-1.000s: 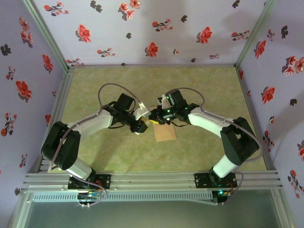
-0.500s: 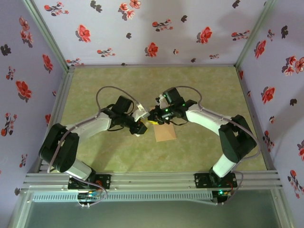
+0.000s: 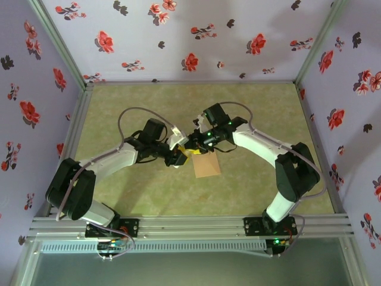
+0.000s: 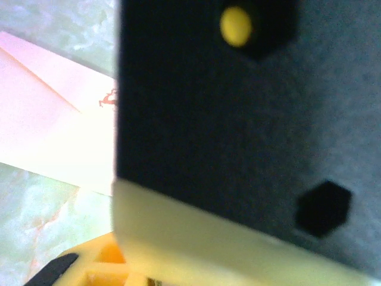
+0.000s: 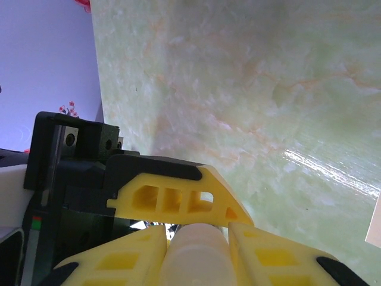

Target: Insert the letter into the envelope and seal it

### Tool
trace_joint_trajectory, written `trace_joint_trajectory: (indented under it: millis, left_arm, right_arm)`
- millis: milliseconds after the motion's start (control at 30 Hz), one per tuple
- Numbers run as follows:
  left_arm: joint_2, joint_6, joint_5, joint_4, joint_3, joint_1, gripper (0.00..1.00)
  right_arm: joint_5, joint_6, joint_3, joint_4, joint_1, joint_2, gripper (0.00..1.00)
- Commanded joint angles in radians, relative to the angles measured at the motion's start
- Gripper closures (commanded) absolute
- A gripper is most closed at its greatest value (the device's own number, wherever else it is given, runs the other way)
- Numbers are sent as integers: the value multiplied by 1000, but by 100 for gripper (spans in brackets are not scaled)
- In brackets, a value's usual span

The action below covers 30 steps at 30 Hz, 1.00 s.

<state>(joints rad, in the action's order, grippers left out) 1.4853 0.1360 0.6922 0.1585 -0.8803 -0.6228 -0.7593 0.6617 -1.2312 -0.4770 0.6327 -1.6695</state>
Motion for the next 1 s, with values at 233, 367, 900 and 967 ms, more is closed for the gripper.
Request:
trace_joint_trajectory:
  millis: [233,367,900,967]
  left_arm:
    - [-19,-13,47,-113,12,-15,100]
    - [-13,-15,55,-112,6,-15,100]
    - [-31,17,52,-86,-11,-15,100]
    - [-28,21,52,-79,-15,-15,100]
  right_arm:
    - [-60,-62,-40,-75,-33,49,68]
    - [-56,-65,-39,-83,-46,67,63]
    - [-41,-60,-7,-65,-93,109,65]
    - [-43,-53,-1,-57,-97,114,66]
